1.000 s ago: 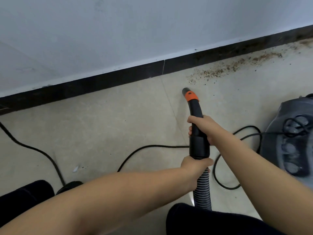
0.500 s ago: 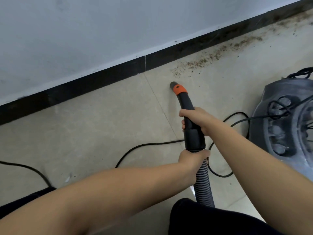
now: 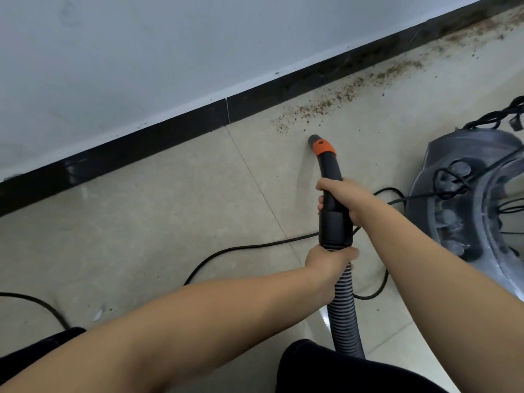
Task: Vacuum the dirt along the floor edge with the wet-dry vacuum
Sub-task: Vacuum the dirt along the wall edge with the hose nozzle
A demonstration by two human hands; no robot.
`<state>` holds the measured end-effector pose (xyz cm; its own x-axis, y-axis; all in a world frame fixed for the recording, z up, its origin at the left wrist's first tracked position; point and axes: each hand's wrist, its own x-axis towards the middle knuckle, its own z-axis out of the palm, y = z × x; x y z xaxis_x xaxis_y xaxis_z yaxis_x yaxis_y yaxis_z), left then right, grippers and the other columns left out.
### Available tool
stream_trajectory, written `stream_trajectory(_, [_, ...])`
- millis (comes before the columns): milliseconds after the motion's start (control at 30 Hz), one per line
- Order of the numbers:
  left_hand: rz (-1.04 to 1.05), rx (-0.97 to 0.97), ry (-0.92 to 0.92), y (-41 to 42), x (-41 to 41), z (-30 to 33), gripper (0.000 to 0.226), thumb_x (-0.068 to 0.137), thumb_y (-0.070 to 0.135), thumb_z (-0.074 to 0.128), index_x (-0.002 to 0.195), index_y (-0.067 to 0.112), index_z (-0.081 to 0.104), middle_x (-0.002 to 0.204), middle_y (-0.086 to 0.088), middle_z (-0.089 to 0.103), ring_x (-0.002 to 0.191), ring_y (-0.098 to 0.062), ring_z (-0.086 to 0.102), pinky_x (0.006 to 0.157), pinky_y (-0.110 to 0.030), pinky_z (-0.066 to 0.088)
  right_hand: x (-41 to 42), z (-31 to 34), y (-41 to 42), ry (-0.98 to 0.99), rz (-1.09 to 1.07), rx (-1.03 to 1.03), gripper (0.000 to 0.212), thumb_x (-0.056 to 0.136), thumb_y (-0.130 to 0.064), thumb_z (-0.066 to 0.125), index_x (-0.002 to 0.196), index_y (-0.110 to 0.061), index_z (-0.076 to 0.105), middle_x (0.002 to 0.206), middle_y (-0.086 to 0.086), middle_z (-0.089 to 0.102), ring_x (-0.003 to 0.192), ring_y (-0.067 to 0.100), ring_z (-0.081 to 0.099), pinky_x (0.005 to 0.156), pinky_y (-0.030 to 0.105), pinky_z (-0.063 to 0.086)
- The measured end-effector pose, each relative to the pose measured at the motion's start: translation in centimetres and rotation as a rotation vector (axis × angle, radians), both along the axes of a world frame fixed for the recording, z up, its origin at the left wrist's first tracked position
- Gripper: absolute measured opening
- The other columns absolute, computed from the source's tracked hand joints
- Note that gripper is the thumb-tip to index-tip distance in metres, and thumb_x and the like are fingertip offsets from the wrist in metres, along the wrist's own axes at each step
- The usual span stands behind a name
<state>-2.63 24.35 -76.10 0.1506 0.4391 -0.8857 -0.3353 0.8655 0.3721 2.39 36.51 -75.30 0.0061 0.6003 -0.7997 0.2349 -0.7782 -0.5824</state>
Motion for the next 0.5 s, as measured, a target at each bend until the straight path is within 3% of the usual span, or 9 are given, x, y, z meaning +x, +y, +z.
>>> stream_trajectory(133, [0.072, -0.011, 0.032, 1.1, -1.6, -0.3, 0.013, 0.082, 0.010, 0.068, 0.079, 0.008, 0.056, 0.067, -0.006, 0.057, 0.058, -0.018, 0.053, 0.062, -0.027, 0.046, -2.7, 0.0, 1.3, 0.048, 0.090, 0.015, 0.013, 0.086, -0.010, 0.059, 0.093, -0.010, 0.048, 0.064, 0.008, 0.055, 0.047, 0.018, 0.055, 0.059, 0.031, 0.052])
stream_trajectory(300, [0.130, -0.005, 0.053, 2.8, -2.7, -0.5, 0.017, 0.083, 0.012, 0.070, 0.093, 0.008, 0.058, 0.075, -0.007, 0.058, 0.063, -0.018, 0.054, 0.069, -0.031, 0.048, -4.5, 0.2, 2.9, 0.075, 0.164, 0.030, 0.013, 0.086, -0.010, 0.058, 0.092, -0.010, 0.046, 0.062, 0.007, 0.056, 0.046, 0.017, 0.056, 0.056, 0.027, 0.051])
stream_trajectory(500, [0.079, -0.019, 0.060, 2.8, -1.5, -0.8, 0.013, 0.081, 0.011, 0.070, 0.087, 0.008, 0.058, 0.074, -0.007, 0.058, 0.062, -0.018, 0.054, 0.068, -0.030, 0.047, -2.9, -0.5, 3.0, 0.084, 0.138, 0.013, 0.013, 0.085, -0.011, 0.059, 0.092, -0.011, 0.047, 0.061, 0.006, 0.056, 0.049, 0.018, 0.056, 0.064, 0.032, 0.052])
